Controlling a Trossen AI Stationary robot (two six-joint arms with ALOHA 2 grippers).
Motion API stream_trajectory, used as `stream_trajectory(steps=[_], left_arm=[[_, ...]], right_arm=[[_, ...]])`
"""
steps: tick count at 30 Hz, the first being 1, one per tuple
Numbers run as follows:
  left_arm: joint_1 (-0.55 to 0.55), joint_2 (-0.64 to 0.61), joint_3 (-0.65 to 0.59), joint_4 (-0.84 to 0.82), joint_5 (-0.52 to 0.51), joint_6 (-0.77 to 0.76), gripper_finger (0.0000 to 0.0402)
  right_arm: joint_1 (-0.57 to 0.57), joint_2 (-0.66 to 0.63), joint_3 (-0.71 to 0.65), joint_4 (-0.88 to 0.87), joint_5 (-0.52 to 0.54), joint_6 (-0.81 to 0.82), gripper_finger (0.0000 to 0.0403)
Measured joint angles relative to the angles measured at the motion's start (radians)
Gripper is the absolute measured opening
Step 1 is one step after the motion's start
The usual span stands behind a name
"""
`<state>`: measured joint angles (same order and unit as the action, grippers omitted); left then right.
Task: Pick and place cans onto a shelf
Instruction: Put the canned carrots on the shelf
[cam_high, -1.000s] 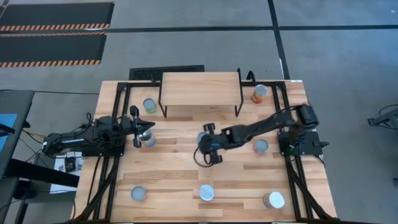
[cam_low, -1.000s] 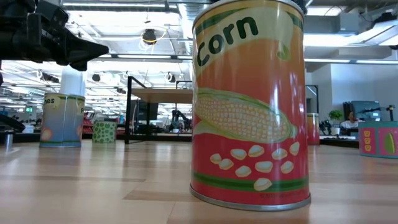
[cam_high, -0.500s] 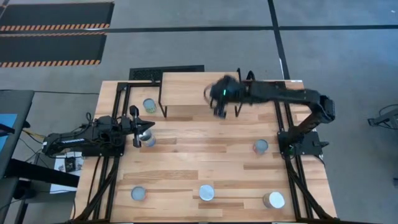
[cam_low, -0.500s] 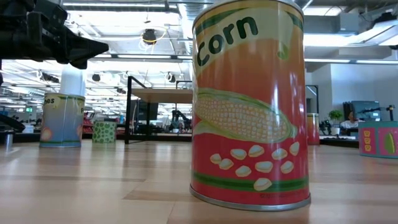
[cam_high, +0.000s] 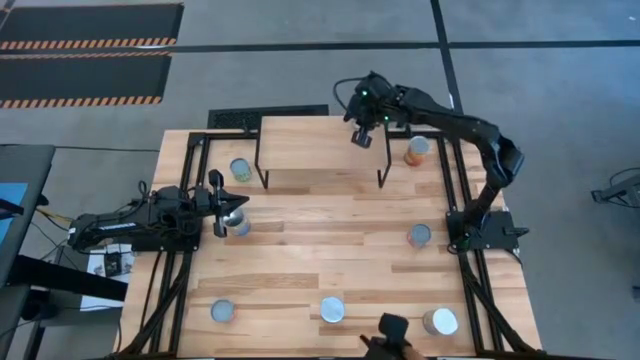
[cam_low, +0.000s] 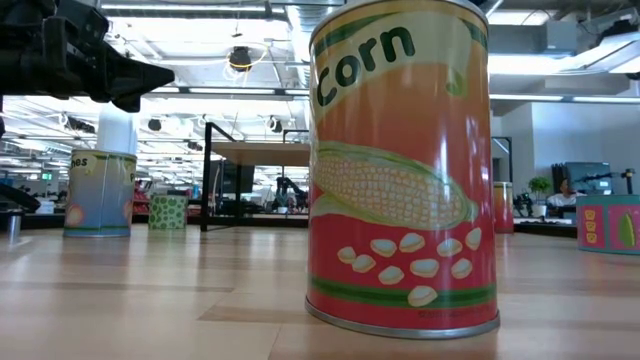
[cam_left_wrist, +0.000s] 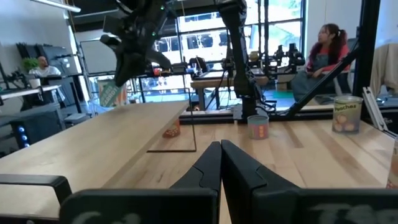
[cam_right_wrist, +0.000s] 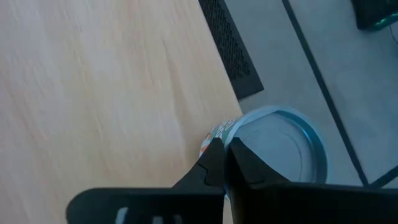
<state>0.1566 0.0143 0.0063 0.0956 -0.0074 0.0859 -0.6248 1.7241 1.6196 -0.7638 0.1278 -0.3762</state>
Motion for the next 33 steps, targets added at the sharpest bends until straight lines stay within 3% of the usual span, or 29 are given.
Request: stream_trajectory(steps=[13, 33], left_arm=[[0.0, 0.0, 0.0, -0.005, 0.0, -0.004, 0.0], [0.0, 0.0, 0.0, -0.009, 0.001, -0.002, 0.0]], right_arm=[[-0.046, 0.033, 0.001, -0.018, -0.061, -0.019, 0.0012], [-0.068, 0.039, 0.001, 0.01, -0.051, -0.041, 0.0013]])
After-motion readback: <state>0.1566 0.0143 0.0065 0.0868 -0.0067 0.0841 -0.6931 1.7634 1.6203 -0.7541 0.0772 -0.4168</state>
